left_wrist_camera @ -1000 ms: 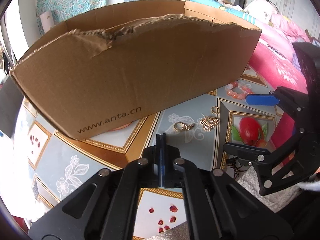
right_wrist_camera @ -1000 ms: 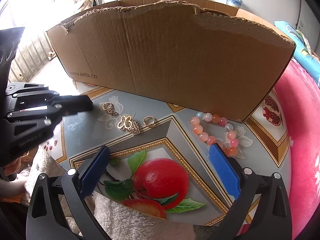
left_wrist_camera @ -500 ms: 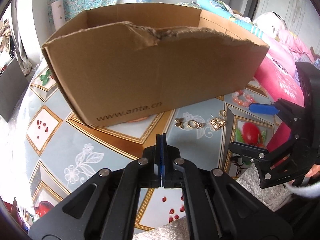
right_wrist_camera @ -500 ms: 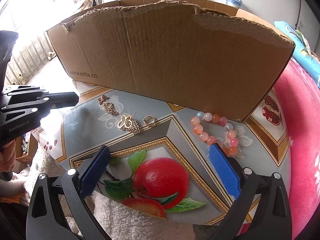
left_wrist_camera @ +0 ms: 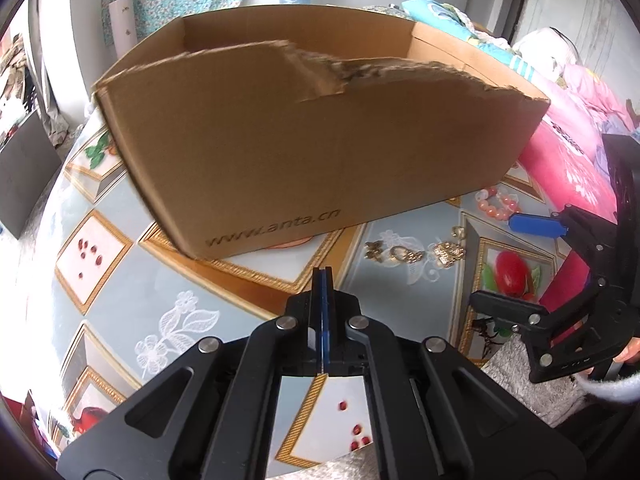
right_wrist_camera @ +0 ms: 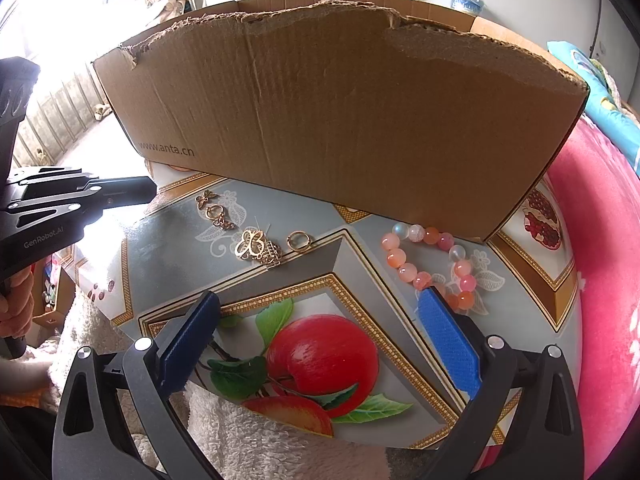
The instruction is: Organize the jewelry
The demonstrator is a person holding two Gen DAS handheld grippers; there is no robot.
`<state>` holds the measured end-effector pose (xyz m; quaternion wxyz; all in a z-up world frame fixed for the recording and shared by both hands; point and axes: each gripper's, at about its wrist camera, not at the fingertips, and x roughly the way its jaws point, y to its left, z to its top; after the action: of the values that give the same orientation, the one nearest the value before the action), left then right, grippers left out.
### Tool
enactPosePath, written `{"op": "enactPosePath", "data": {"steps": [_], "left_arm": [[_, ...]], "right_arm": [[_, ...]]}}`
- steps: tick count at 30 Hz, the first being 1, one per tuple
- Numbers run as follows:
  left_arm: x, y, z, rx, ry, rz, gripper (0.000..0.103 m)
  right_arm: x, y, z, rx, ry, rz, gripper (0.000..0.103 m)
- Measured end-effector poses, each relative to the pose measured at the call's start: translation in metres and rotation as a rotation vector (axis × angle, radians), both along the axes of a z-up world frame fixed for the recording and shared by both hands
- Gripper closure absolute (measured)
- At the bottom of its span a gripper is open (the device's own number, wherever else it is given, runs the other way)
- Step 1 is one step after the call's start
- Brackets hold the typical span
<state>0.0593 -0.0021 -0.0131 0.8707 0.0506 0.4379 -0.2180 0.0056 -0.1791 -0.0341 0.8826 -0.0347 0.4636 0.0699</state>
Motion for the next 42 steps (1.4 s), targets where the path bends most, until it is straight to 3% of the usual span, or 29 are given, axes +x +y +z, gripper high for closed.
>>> {"op": "enactPosePath", "data": {"steps": [3,11,26,30,33,42], "left_arm": [[0.0,-0.01,0.002,-0.004,-0.006,-0.029,0.103],[0.006,-0.024,-0.001,0.006,0.003,-0.064,0.085],[0.005,-0.052,-0.008,0.116,-0.049,-0.094,0.085],[0.005,-0.052,-0.008,0.116,-0.047,-0.097,0.085],[0.005,-0.049,-0.008,0.117,-0.049,-0.095,0.096],[-0.002,-0.033,-0.008,0.074,-0.029,-0.072,0.097]], "right_arm": [[0.0,0.0,0.0,0.0,0.0,0.0,0.006],[0.0,0.0,0.0,0.0,-0.001,0.0,0.006],[0.0,0.001,0.0,0.001,-0.002,-0.002,0.006],[0.0,0.001,0.0,0.001,-0.002,-0.002,0.006],[0.0,0.001,0.0,0.001,-0.002,-0.002,0.006],[0.0,0.003,0.0,0.001,-0.003,-0.001,0.006]]}}
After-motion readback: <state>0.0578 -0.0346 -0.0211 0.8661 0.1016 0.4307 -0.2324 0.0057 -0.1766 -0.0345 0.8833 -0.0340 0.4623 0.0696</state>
